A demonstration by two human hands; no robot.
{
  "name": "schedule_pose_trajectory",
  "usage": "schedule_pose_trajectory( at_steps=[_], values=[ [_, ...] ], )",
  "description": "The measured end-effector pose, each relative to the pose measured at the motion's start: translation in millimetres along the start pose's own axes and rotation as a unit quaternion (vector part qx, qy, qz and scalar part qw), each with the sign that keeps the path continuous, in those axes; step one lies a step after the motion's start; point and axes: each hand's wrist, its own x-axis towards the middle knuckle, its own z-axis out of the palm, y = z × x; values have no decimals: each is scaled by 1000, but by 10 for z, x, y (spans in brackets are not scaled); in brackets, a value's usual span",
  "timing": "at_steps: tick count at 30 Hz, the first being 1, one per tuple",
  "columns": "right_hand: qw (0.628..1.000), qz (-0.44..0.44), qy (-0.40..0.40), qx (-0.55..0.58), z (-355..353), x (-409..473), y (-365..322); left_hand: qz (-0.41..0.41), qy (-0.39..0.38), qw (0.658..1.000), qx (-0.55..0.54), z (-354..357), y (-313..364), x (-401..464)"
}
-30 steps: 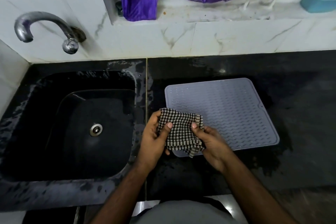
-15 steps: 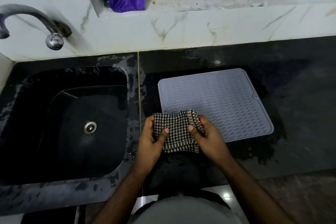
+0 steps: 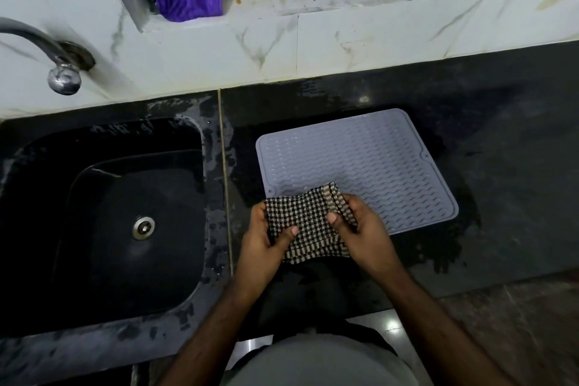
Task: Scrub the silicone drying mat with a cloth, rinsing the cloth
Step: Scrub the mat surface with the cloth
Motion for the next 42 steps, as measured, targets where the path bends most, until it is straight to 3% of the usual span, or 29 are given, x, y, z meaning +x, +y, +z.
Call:
schedule_pose_trajectory(
  at_steps=[20,30,38,42],
  values=[
    [996,45,53,-63,-227,-414,430,-45,-70,996,-3,400,-168,-252],
    [994,-40,81,-56,-534,275,63,11,-70,997,-4,532,272,398],
    [988,-133,54,-59,-961,1037,-341,50,-56,997,4,754,766,1267],
    [987,-139,54,-67,-1153,1423,-426,57,-59,997,13,904,887,1669]
  ],
)
